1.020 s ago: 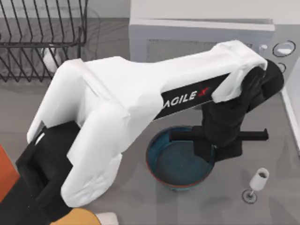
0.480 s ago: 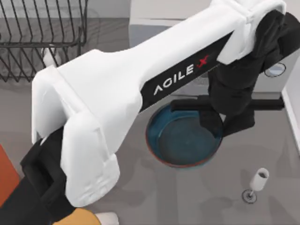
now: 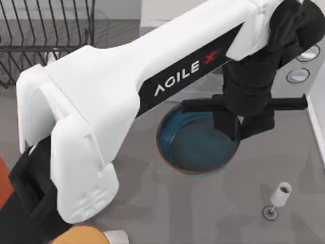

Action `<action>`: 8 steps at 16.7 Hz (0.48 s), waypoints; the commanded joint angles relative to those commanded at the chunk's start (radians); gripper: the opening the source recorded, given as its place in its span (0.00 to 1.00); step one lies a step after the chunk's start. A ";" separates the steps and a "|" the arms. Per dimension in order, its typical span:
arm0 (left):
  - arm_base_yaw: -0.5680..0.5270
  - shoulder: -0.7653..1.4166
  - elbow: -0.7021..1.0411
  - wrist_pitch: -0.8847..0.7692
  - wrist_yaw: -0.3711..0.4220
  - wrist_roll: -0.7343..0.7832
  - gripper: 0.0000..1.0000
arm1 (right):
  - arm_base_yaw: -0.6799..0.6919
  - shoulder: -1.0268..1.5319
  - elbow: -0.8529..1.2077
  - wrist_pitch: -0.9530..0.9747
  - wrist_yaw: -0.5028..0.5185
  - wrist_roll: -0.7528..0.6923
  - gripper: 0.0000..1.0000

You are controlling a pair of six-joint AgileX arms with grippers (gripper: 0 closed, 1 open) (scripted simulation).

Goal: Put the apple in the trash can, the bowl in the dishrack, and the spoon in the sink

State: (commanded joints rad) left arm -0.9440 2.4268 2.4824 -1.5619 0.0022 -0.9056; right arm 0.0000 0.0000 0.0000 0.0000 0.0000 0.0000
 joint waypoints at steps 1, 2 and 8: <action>0.013 -0.042 -0.028 0.028 -0.001 0.016 0.00 | 0.000 0.000 0.000 0.000 0.000 0.000 1.00; 0.032 -0.095 -0.063 0.064 -0.002 0.035 0.00 | 0.000 0.000 0.000 0.000 0.000 0.000 1.00; 0.287 -0.604 -0.388 0.442 0.013 0.240 0.00 | 0.000 0.000 0.000 0.000 0.000 0.000 1.00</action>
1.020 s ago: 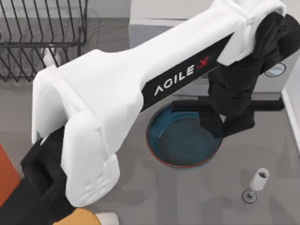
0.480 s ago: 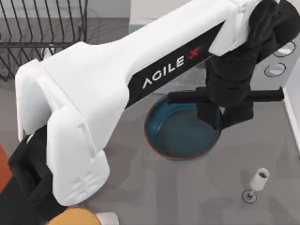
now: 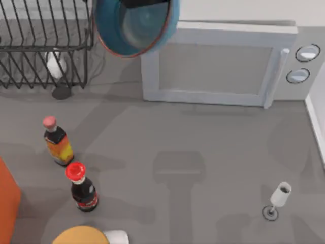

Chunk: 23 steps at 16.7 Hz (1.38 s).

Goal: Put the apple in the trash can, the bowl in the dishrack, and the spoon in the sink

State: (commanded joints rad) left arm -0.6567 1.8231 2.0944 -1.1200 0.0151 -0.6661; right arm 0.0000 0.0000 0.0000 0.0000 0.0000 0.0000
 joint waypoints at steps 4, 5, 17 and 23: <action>0.269 -0.395 -0.306 0.335 0.039 0.200 0.00 | 0.000 0.000 0.000 0.000 0.000 0.000 1.00; 0.341 -0.488 -0.390 0.416 0.052 0.254 0.00 | 0.000 0.000 0.000 0.000 0.000 0.000 1.00; 0.838 -0.933 -0.981 0.894 0.192 0.679 0.00 | 0.000 0.000 0.000 0.000 0.000 0.000 1.00; 0.831 -0.893 -0.981 0.927 0.186 0.681 0.00 | 0.000 0.000 0.000 0.000 0.000 0.000 1.00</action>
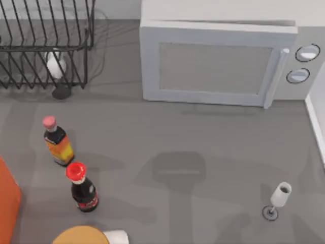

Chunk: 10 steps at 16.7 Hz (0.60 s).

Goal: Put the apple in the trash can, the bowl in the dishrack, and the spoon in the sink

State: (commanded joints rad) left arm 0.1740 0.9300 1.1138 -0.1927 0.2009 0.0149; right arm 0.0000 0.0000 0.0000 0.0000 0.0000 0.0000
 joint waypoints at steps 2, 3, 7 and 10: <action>-0.007 0.075 -0.005 0.075 -0.007 0.002 0.00 | 0.000 0.000 0.000 0.000 0.000 0.000 1.00; -0.012 0.127 -0.010 0.129 -0.011 0.003 0.00 | 0.000 0.000 0.000 0.000 0.000 0.000 1.00; -0.039 0.376 -0.045 0.434 -0.036 0.002 0.00 | 0.000 0.000 0.000 0.000 0.000 0.000 1.00; -0.064 0.564 -0.090 0.697 -0.058 -0.001 0.00 | 0.000 0.000 0.000 0.000 0.000 0.000 1.00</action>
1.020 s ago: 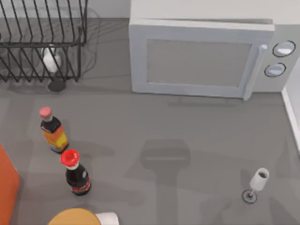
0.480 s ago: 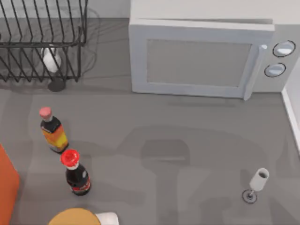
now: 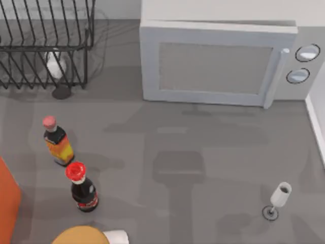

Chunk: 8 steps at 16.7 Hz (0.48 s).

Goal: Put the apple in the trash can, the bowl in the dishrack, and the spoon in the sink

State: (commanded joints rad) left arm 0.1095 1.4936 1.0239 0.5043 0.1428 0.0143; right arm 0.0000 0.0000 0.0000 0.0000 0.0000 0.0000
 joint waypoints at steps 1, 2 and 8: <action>-0.008 0.056 -0.018 0.077 -0.007 0.000 0.00 | 0.000 0.000 0.000 0.000 0.000 0.000 1.00; -0.016 0.108 -0.036 0.145 -0.014 0.000 0.00 | 0.000 0.000 0.000 0.000 0.000 0.000 1.00; -0.043 0.262 -0.100 0.326 -0.037 0.001 0.00 | 0.000 0.000 0.000 0.000 0.000 0.000 1.00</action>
State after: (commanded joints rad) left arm 0.0667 1.7555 0.9237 0.8304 0.1056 0.0157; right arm 0.0000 0.0000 0.0000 0.0000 0.0000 0.0000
